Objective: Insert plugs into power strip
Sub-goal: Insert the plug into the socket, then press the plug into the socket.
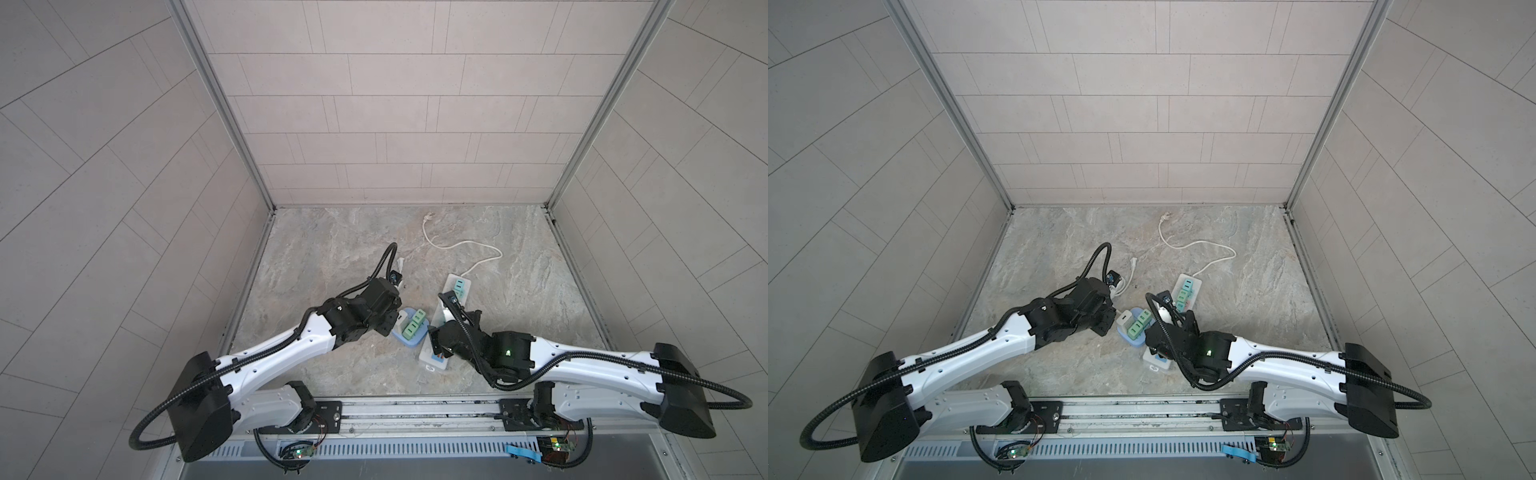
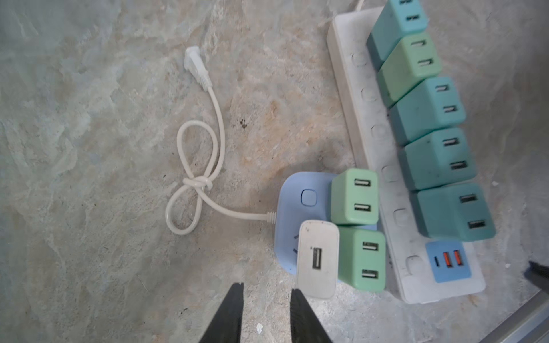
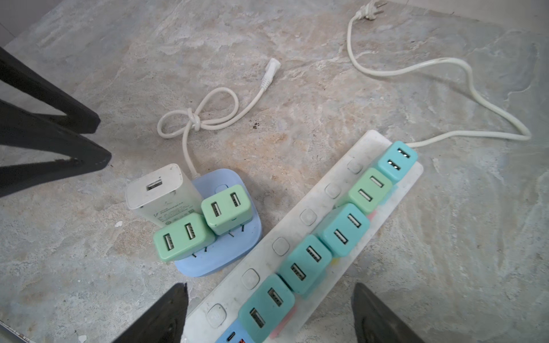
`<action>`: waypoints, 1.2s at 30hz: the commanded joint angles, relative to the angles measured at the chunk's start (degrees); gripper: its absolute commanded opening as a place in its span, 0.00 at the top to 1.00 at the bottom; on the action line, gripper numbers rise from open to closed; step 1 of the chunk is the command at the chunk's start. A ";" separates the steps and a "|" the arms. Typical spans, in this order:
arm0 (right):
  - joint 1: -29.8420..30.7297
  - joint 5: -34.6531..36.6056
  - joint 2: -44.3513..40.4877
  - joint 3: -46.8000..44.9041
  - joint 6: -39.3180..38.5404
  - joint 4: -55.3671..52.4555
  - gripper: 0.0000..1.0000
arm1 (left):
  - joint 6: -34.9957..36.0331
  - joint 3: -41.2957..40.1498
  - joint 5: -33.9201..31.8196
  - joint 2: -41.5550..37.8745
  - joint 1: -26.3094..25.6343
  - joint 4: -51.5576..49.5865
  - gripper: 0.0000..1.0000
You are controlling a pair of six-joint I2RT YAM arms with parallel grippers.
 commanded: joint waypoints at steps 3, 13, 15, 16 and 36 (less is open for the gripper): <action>0.32 -3.17 3.16 1.21 0.09 6.50 0.15 | -1.31 0.07 -1.43 0.65 0.21 4.48 0.69; 0.92 -4.14 10.11 3.27 0.55 9.23 0.40 | -1.51 1.45 0.19 3.92 0.25 5.47 0.70; 0.88 -4.05 10.57 3.38 0.62 9.39 0.42 | -1.51 1.28 1.12 4.77 0.27 5.60 0.70; 0.92 -3.96 10.63 3.31 0.64 9.57 0.42 | -1.51 1.29 1.73 5.14 0.26 5.58 0.71; 0.57 -3.19 12.87 3.19 1.06 11.16 0.46 | -6.05 -9.39 6.01 9.86 -5.38 17.24 0.88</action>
